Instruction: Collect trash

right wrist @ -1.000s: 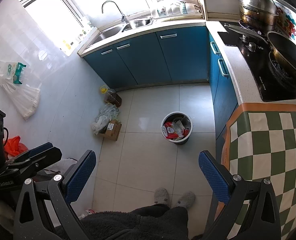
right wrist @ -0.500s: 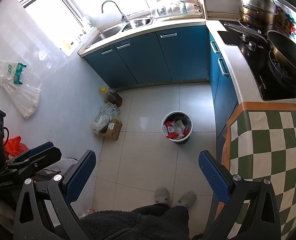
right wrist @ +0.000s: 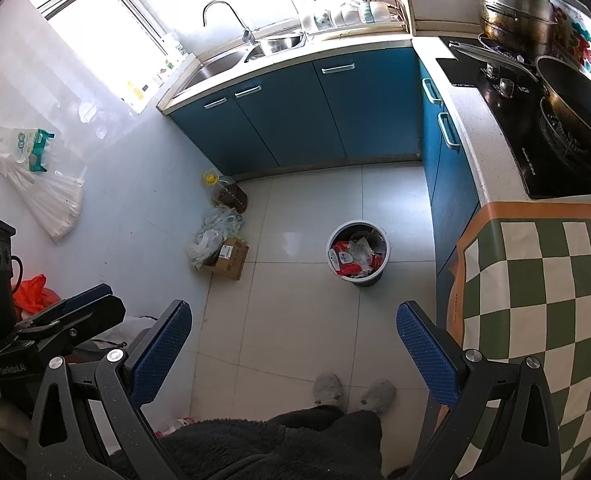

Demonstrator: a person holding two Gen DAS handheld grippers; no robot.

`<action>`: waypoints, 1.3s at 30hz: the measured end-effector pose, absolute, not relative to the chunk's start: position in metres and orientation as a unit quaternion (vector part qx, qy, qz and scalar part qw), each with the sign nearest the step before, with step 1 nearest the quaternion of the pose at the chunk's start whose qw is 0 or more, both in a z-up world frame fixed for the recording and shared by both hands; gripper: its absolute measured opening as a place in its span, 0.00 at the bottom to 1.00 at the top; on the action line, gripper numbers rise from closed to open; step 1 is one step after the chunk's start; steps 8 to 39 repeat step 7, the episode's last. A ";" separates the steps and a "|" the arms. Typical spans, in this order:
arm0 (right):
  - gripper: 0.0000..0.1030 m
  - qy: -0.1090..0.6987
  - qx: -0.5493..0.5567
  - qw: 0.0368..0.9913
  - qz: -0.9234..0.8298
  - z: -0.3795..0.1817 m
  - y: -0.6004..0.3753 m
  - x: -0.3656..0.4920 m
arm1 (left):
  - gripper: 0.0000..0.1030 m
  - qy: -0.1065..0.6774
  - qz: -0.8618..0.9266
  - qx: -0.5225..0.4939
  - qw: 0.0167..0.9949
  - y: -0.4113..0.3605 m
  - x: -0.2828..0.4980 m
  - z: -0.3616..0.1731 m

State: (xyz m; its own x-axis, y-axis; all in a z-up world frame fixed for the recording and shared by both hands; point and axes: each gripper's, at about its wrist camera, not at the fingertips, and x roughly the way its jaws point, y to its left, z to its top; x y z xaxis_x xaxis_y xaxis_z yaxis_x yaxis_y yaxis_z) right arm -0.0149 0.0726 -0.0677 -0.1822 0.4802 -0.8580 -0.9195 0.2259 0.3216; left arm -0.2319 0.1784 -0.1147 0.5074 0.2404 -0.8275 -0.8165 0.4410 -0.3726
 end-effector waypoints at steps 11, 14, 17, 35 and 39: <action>1.00 0.502 -0.219 0.602 0.582 -0.067 0.076 -0.014 | 1.00 0.356 0.344 -0.404 0.769 0.186 -0.233 -0.114; 1.00 0.502 -0.219 0.602 0.582 -0.067 0.076 -0.014 | 1.00 0.356 0.344 -0.404 0.769 0.186 -0.233 -0.114; 1.00 0.502 -0.219 0.602 0.582 -0.067 0.076 -0.014 | 1.00 0.356 0.344 -0.404 0.769 0.186 -0.233 -0.114; 1.00 0.502 -0.219 0.602 0.582 -0.067 0.076 -0.014 | 1.00 0.356 0.344 -0.404 0.769 0.186 -0.233 -0.114; 1.00 0.502 -0.219 0.602 0.582 -0.067 0.076 -0.014 | 1.00 0.356 0.344 -0.404 0.769 0.186 -0.233 -0.114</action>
